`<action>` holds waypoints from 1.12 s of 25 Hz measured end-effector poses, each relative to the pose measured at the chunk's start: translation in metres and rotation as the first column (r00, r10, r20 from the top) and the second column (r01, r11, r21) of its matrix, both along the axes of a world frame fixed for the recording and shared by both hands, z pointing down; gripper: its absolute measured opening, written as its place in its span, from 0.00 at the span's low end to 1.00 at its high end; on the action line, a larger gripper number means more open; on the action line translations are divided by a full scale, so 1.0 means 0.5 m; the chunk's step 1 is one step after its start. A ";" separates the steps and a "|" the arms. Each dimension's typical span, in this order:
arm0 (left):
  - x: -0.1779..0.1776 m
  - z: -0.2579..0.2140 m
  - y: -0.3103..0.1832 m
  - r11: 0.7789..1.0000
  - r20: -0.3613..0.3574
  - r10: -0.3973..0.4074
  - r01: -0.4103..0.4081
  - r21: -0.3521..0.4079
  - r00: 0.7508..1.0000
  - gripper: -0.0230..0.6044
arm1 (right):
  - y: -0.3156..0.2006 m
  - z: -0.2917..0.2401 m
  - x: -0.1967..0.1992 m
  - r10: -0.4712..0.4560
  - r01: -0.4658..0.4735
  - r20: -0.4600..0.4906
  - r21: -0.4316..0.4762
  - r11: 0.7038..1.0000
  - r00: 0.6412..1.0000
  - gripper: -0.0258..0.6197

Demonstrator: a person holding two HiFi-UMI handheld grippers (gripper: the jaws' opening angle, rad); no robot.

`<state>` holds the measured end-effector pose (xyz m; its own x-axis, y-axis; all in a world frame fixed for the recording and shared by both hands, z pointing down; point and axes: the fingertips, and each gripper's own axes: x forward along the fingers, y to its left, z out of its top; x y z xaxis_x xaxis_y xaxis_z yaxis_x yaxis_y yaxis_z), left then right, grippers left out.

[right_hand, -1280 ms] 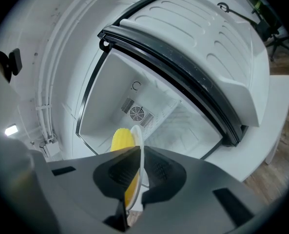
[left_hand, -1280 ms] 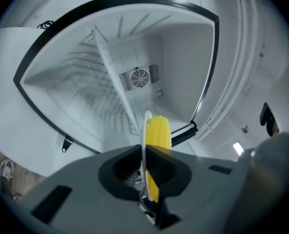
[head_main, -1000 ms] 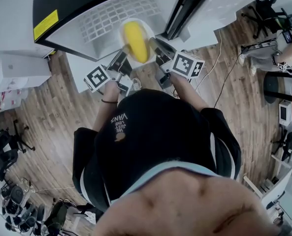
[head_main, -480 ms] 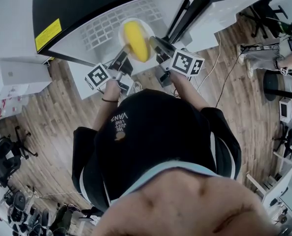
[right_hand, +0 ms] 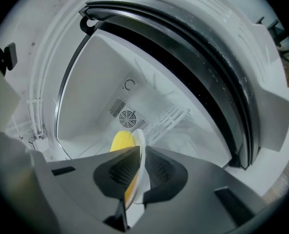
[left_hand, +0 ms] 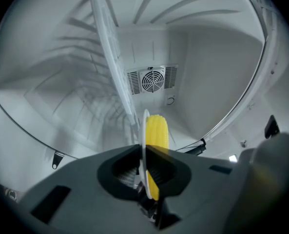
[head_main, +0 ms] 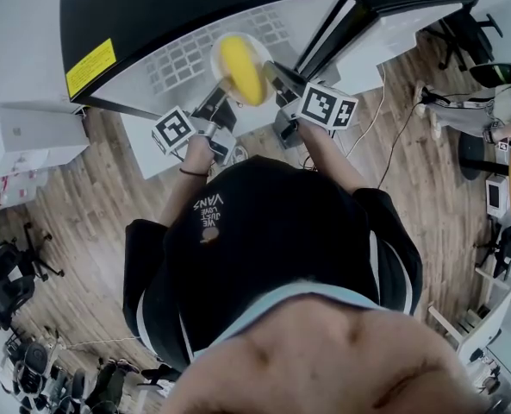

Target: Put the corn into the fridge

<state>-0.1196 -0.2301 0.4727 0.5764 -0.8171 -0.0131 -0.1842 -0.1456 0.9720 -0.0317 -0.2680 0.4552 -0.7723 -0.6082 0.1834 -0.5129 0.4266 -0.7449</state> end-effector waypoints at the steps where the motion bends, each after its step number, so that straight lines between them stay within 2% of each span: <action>1: 0.001 0.001 -0.002 1.000 -0.004 -0.001 0.001 -0.003 1.000 0.09 | -0.004 0.000 0.000 0.001 -0.001 -0.005 0.002 1.000 1.000 0.08; 7: -0.001 0.016 -0.018 1.000 -0.011 -0.012 0.012 -0.015 1.000 0.09 | -0.032 0.009 0.002 0.001 -0.001 -0.025 0.005 1.000 1.000 0.08; 18: -0.001 -0.002 -0.023 0.998 -0.156 -0.048 0.041 -0.050 0.987 0.10 | -0.059 0.006 -0.011 -0.015 0.016 -0.055 0.017 1.000 0.998 0.09; 28: -0.003 0.000 -0.032 0.991 -0.244 -0.112 0.091 -0.097 0.963 0.10 | -0.078 0.012 -0.017 -0.027 0.029 -0.076 0.030 0.999 0.997 0.09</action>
